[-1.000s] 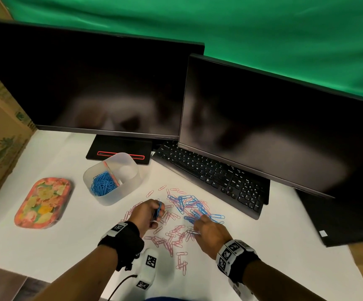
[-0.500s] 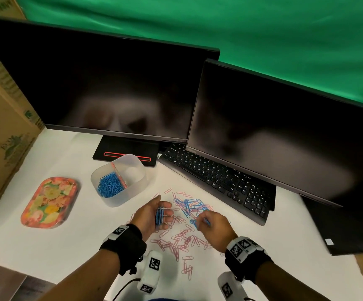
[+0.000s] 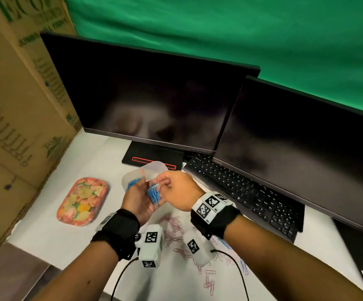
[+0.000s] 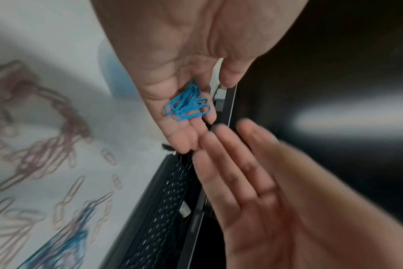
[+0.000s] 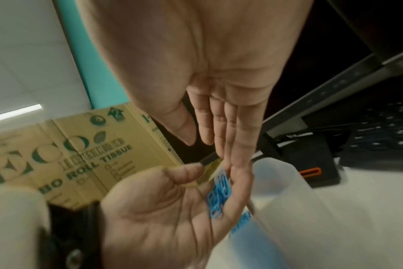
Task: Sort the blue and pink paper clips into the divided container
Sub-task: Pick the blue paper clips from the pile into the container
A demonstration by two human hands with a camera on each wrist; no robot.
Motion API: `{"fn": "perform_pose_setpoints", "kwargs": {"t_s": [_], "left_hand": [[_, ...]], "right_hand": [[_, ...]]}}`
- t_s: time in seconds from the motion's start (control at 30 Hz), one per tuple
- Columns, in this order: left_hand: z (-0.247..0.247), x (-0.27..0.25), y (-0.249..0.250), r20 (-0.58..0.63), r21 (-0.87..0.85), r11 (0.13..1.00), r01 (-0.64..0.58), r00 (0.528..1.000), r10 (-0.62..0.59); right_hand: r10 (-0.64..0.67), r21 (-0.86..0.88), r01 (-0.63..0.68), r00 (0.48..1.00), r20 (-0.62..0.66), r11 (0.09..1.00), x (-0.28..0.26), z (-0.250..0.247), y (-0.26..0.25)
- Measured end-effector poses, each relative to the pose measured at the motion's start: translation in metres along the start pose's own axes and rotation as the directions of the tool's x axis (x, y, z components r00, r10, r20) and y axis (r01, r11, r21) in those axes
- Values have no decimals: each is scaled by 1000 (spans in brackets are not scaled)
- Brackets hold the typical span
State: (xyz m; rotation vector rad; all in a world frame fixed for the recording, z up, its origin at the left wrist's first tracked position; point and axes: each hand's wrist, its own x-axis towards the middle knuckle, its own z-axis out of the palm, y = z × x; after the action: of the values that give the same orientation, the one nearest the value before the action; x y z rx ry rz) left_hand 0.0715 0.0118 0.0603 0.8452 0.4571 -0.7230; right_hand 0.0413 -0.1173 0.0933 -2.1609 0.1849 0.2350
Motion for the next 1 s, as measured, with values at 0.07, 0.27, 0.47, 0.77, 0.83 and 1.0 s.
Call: {"fn": "perform_pose_setpoints", "kwargs": {"t_s": [0.07,0.27,0.47,0.77,0.83,1.0], "left_hand": [[-8,3,18,-37,-31,999,-19,999,18],[-19,21,45,-242,45,999,-30,969,40],[-6,28,31,-323,343,936,-80,926,198],[26,23,-62,427,876,78,-477,839,337],[38,22,-91,499,866,-65,-495,852,161],[47,37,-151,454,712,-507,-485,870,-194]], "right_hand": [[-16,16,17,999,-49,1000,5,-9,-3],[192,155,-164,965,-182,974,-16,-53,57],[443,189,-403,848,-290,895,-84,-91,166],[538,-299,-602,798,-273,740,-141,-77,218],[500,-310,-551,834,-232,775,-144,-65,221],[402,-368,-454,890,-214,811,-148,-45,226]]}}
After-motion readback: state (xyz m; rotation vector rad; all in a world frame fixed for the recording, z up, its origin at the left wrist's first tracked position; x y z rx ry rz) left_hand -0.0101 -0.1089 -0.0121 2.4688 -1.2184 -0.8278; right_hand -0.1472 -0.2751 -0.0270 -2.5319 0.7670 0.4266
